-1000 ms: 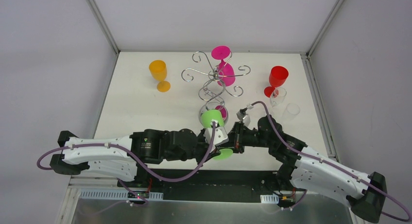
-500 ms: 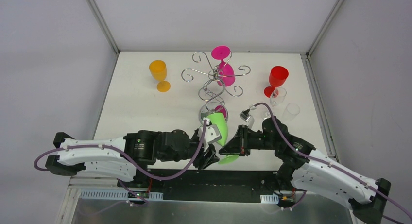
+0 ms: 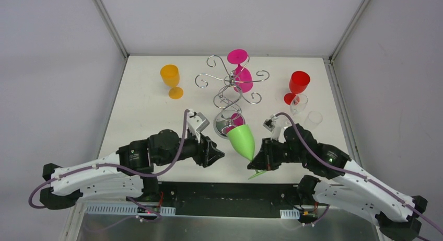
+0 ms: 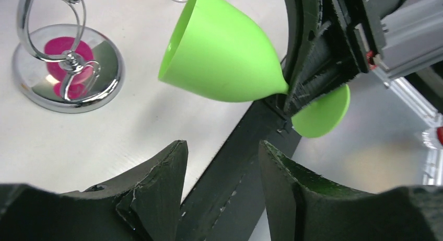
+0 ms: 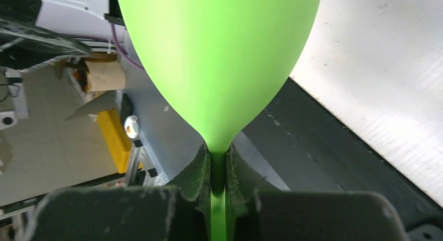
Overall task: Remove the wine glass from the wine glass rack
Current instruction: Place the wine glass at the center of the board.
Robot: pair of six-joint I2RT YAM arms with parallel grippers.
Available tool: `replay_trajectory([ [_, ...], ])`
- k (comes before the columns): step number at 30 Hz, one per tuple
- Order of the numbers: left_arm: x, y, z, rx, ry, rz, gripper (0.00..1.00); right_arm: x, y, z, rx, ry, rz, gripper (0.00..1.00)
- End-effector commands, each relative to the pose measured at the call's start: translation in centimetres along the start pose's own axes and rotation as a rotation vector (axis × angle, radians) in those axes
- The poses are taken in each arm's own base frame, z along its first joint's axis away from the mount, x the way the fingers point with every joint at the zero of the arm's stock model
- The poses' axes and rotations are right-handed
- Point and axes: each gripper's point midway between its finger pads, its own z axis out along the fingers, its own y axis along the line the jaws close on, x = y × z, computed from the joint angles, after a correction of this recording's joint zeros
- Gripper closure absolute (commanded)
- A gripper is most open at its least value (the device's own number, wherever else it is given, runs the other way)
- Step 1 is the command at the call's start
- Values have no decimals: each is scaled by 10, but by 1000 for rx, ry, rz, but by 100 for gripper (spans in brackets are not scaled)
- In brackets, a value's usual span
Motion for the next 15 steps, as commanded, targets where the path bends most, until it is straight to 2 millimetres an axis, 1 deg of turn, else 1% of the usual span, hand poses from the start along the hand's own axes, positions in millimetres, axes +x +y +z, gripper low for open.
replay_trajectory([
  [1, -21, -11, -15, 108, -104, -123, 45, -11, -1, -17, 54, -48, -128, 100],
  [5, -33, -5, -25, 127, -161, -228, 40, -15, 4, -25, 42, -51, -233, 100],
  [8, -35, -5, -21, 164, -163, -321, 39, -17, 8, -29, 17, -63, -322, 100],
  [12, -36, 6, -13, 149, -171, -407, 40, -19, 19, -33, -47, -73, -428, 100],
  [15, -39, 14, -13, 152, -195, -452, 39, -18, 21, -33, -73, -62, -513, 100],
])
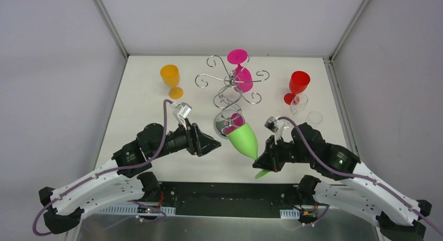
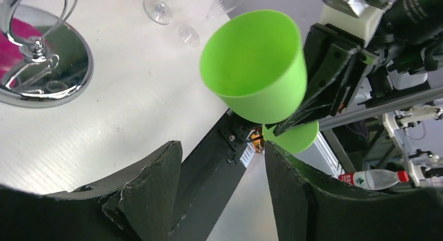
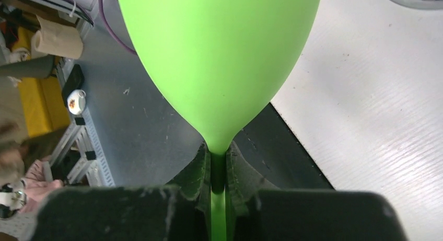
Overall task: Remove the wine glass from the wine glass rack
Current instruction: Place the wine glass at the center of the board.
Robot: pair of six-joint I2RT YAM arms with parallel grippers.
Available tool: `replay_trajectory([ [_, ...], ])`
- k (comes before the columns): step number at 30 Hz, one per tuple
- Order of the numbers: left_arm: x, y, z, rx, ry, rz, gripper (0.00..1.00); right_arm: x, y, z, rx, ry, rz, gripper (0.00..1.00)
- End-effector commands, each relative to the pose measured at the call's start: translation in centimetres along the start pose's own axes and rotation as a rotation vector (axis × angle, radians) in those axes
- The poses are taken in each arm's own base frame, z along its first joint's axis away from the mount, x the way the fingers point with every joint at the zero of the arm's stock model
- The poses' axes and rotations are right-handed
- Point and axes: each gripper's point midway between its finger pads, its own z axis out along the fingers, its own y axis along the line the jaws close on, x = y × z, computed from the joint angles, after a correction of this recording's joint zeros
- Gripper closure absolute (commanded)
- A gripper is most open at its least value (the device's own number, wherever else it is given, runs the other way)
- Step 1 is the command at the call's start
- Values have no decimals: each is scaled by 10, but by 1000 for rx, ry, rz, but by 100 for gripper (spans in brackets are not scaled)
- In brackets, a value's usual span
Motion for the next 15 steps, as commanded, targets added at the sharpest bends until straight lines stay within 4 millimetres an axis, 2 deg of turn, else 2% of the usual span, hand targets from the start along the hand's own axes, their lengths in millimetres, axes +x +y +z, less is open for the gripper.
replay_trajectory([
  [1, -11, -10, 1, 84, -35, -118, 39, -16, 20, -11, -98, -47, -211, 100],
  [6, -18, -5, 5, 108, -38, -207, 39, -15, 21, -13, -127, -39, -358, 100],
  [11, -29, -10, 8, 187, -53, -320, 40, -14, 15, -15, -107, -20, -456, 100],
  [15, -29, -13, 9, 211, -39, -373, 41, -15, 16, -17, -121, -10, -541, 100],
])
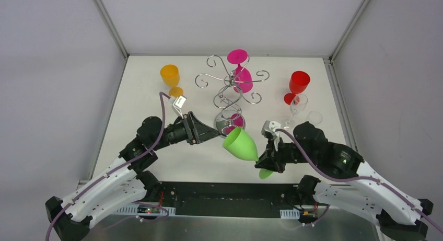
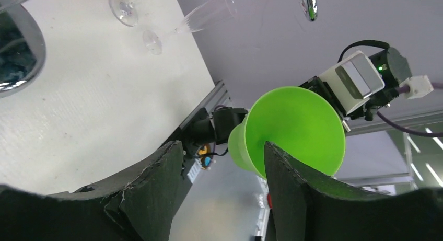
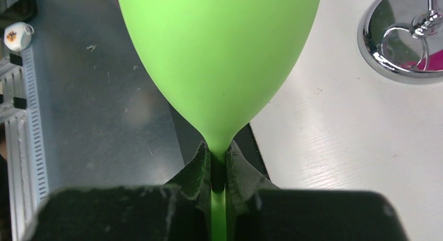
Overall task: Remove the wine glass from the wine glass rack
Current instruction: Place the wine glass at the center of the board.
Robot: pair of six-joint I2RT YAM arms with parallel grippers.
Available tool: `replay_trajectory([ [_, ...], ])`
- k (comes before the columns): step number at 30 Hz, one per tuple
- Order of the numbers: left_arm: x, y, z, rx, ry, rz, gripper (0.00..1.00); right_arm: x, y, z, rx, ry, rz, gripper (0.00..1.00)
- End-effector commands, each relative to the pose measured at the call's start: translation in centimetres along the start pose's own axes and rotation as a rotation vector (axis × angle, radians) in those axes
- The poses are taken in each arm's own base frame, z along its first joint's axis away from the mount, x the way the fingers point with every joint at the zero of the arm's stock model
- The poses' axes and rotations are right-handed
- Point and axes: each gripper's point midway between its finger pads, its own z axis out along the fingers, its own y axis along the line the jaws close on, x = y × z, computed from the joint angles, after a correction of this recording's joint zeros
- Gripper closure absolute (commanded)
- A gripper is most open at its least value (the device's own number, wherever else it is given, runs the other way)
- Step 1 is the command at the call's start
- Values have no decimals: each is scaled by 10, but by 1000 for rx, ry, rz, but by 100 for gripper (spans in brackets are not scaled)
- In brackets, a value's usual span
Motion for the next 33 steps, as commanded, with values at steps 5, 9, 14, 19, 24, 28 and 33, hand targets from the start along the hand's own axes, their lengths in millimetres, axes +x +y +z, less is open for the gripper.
replay_trajectory([
  [5, -1, -32, -7, 142, 22, -73, 41, -17, 3, -7, -24, 11, -215, 100],
  [9, 2, -34, -8, 149, 45, -80, 42, -21, -4, -1, 6, 43, -213, 100],
  [14, 8, -31, -10, 147, 68, -82, 44, -30, -4, 4, 8, 39, -215, 100],
  [19, 13, -27, -10, 144, 83, -84, 47, -35, -2, 8, 3, 31, -220, 100],
  [24, 16, -25, -9, 143, 99, -91, 50, -40, 0, 11, 4, 26, -224, 100],
  [28, 17, -23, -7, 142, 105, -92, 55, -41, -2, 15, 12, 36, -224, 100],
  [33, 18, -22, -6, 139, 115, -95, 65, -44, -1, 19, 15, 32, -230, 100],
])
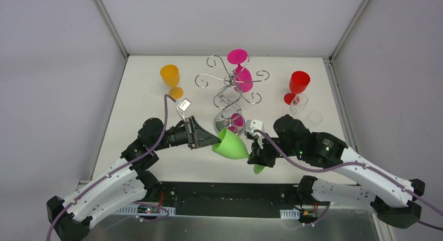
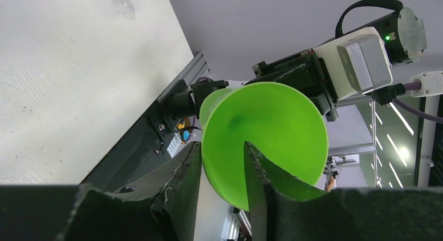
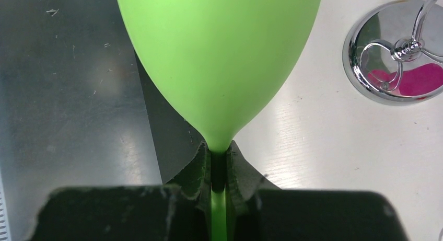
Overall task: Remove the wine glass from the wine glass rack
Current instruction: Place the wine glass at the center of the board.
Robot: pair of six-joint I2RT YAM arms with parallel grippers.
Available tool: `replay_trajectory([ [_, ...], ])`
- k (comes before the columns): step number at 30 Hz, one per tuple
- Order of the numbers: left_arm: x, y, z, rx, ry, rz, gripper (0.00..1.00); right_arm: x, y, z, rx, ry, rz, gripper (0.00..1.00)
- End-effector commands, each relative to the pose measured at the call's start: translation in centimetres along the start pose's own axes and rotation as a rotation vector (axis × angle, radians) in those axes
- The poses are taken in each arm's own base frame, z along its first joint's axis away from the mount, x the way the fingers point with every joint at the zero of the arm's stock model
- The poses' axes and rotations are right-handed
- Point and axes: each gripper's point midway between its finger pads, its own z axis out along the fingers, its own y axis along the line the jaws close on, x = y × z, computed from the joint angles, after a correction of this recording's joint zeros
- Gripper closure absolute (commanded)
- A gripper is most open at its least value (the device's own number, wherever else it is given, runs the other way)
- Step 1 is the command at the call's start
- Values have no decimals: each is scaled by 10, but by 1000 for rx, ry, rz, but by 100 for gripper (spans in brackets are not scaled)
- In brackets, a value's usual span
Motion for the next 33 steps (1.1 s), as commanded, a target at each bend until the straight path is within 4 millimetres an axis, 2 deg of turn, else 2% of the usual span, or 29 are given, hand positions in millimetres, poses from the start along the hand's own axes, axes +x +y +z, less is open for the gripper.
replay_trajectory([
  [1, -1, -12, -1, 56, 6, 22, 67, -31, 0, -6, 18, -96, -43, 100],
  [13, 1, -15, -2, 70, 21, 28, 88, -37, -7, -5, 59, -114, -32, 100],
  [17, 2, -15, -1, 74, 31, 29, 100, -41, -9, -4, 66, -126, -27, 100],
  [24, 4, -15, -3, 79, 33, 34, 100, -46, -17, -5, 116, -148, -9, 99],
  [27, 4, -13, -4, 65, 31, 39, 100, -46, -18, -8, 131, -156, -1, 77],
  [29, 5, -11, -5, 54, 32, 46, 100, -45, -18, -9, 135, -164, -4, 67],
  [31, 5, -8, -5, 32, 35, 45, 100, -45, -21, -12, 154, -173, -1, 58],
  [33, 4, -5, -6, 10, 34, 52, 100, -44, -22, -16, 168, -182, -3, 53],
])
